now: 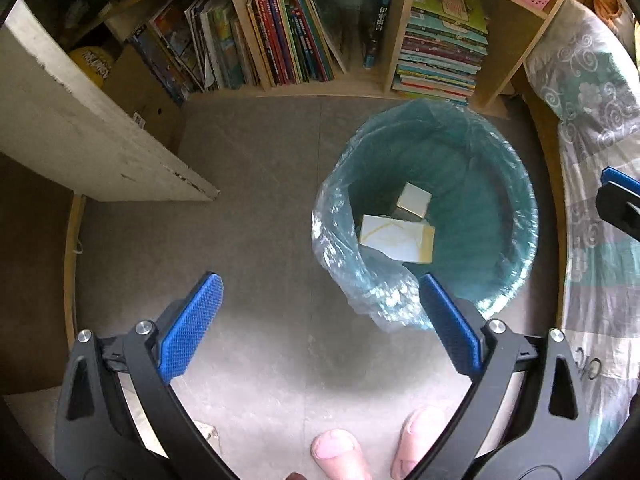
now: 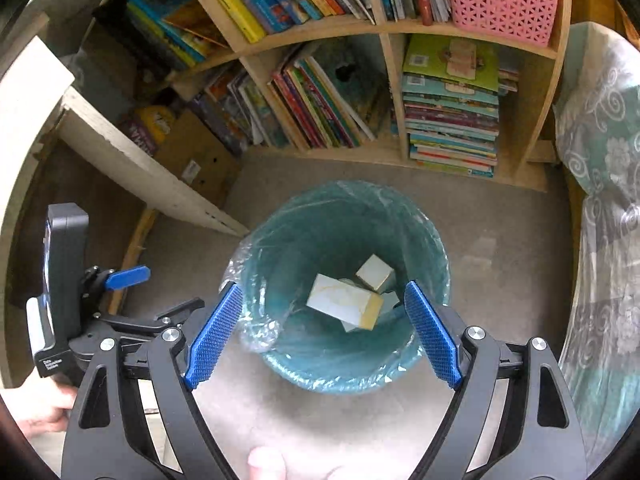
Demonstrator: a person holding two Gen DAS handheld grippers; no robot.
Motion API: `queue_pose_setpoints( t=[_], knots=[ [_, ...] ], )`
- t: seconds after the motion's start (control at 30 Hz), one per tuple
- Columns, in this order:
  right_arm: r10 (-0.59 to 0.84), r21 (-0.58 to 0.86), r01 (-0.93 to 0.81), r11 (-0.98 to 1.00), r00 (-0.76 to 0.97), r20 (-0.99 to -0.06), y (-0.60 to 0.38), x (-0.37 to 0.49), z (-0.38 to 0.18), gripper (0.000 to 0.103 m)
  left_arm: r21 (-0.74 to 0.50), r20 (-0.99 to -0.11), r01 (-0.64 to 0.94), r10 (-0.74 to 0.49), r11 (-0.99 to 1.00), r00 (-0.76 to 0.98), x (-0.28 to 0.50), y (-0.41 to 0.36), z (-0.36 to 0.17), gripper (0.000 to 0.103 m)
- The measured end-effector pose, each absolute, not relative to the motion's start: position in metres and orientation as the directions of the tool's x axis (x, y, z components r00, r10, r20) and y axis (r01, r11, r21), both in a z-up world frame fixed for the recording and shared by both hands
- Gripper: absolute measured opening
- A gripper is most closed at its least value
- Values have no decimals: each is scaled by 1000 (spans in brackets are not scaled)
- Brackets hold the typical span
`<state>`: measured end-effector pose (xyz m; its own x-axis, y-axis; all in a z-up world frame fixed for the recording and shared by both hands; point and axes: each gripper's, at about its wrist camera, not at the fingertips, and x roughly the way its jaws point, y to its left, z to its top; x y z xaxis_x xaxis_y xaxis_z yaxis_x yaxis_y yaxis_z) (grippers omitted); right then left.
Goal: Collect trash
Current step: 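Move both tools back over the table toward the sponge and green bag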
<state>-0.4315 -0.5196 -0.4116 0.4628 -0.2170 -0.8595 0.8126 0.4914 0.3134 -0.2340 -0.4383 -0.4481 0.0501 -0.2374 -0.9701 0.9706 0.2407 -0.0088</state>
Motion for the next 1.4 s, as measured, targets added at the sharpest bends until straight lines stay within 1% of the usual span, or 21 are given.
queue_pose_setpoints(
  t=[0.1,0.2,0.3,0.37,0.53,0.6,0.67,0.73,0.87,1.0,1.07,1.17,1.3,1.4],
  knots=[
    [-212,324,806,495,473,-855,-517,-436,-388,83,-25,-967,965,-250,260,43,-231,-432,-423,96],
    [-222,327,793,513,491,-843,-513,-442,-347,83,-49,-960,960,-277,277,31,-232,-425,-376,96],
    [-233,323,775,542,508,-829,-511,-448,-289,83,-44,-951,961,-305,274,44,-240,-417,-310,96],
    [-223,327,753,571,526,-821,-509,-450,-249,83,-3,-941,969,-329,249,82,-247,-412,-262,96],
    [-139,378,616,691,626,-767,-511,-437,-133,83,37,-915,968,-380,248,132,-251,-388,-143,96],
    [-100,376,537,755,661,-744,-512,-419,-92,83,8,-904,960,-409,279,126,-243,-371,-103,96],
    [-82,349,468,812,683,-726,-512,-400,-57,85,-3,-897,951,-422,308,134,-231,-357,-79,96],
    [-38,334,376,864,711,-702,-512,-373,-25,86,26,-879,934,-436,356,191,-217,-339,-55,96],
    [52,330,242,912,732,-680,-504,-319,10,86,10,-878,870,-413,493,243,-167,-302,-25,96],
    [192,356,83,931,717,-670,-484,-251,20,86,35,-870,792,-372,609,324,-113,-260,-10,96],
    [246,358,21,933,691,-680,-470,-217,18,86,54,-874,761,-337,647,349,-89,-247,-11,96],
    [308,340,-78,937,643,-701,-446,-165,15,86,47,-879,723,-316,689,358,-49,-224,-15,96],
    [359,311,-184,932,573,-737,-416,-104,6,86,-14,-882,710,-343,704,323,-11,-209,-28,96],
    [386,314,-225,922,525,-759,-403,-70,-6,86,-30,-884,708,-350,705,311,5,-211,-42,96]
  ],
)
